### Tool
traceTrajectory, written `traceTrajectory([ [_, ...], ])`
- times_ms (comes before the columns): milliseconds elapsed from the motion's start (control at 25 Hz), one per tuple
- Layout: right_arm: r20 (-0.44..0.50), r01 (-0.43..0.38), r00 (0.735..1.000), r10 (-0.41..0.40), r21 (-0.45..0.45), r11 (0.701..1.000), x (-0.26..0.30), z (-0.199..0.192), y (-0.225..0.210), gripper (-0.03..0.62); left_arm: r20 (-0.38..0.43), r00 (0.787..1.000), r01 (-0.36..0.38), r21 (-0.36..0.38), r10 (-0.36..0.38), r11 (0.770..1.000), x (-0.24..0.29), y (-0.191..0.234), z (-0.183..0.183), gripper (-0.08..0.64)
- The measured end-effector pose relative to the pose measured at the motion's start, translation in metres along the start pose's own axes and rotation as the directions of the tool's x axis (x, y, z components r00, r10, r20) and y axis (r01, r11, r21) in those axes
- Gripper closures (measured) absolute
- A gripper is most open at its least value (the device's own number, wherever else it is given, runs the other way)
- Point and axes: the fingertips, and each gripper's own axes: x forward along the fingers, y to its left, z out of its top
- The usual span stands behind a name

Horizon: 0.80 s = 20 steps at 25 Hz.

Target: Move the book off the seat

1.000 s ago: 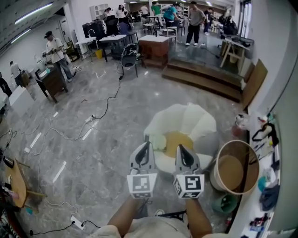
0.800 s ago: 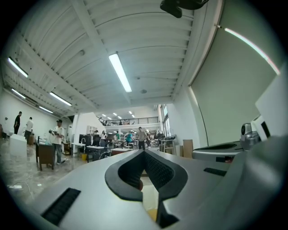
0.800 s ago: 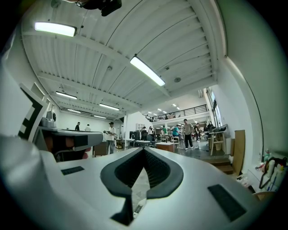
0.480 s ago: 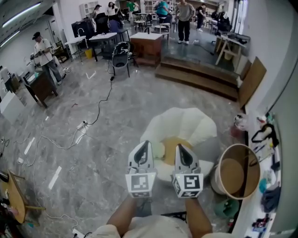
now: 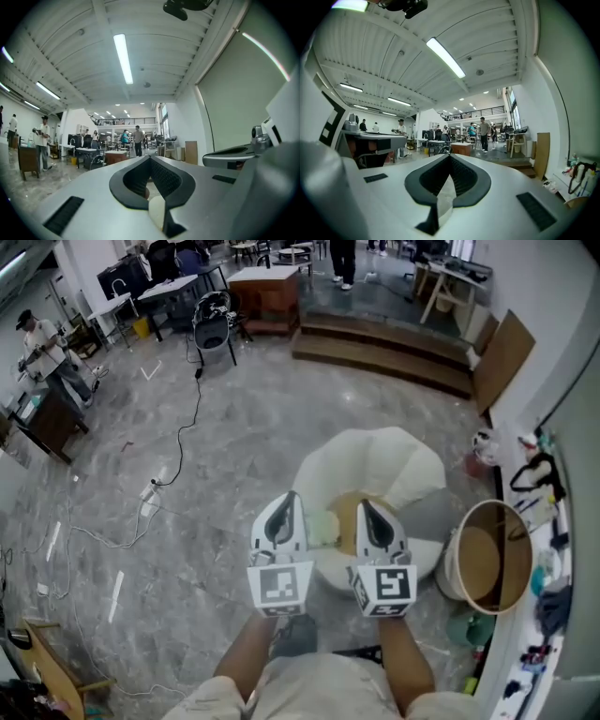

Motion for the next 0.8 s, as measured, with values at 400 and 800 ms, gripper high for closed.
traceTrajectory([
  [400,-0.067,0.09,0.994,-0.089,0.007,0.996,0.071,-0.008,-0.004,0.589,-0.055,0.993,0.099,-0.023,-0.1,0.995,0.074,0.037,-0.017,0.557],
  [800,-0.064,0.12,0.991,-0.117,0.046,0.992,0.102,-0.01,-0.06,0.588,-0.077,0.988,0.13,-0.013,-0.131,0.991,0.135,0.008,-0.02,0.557],
])
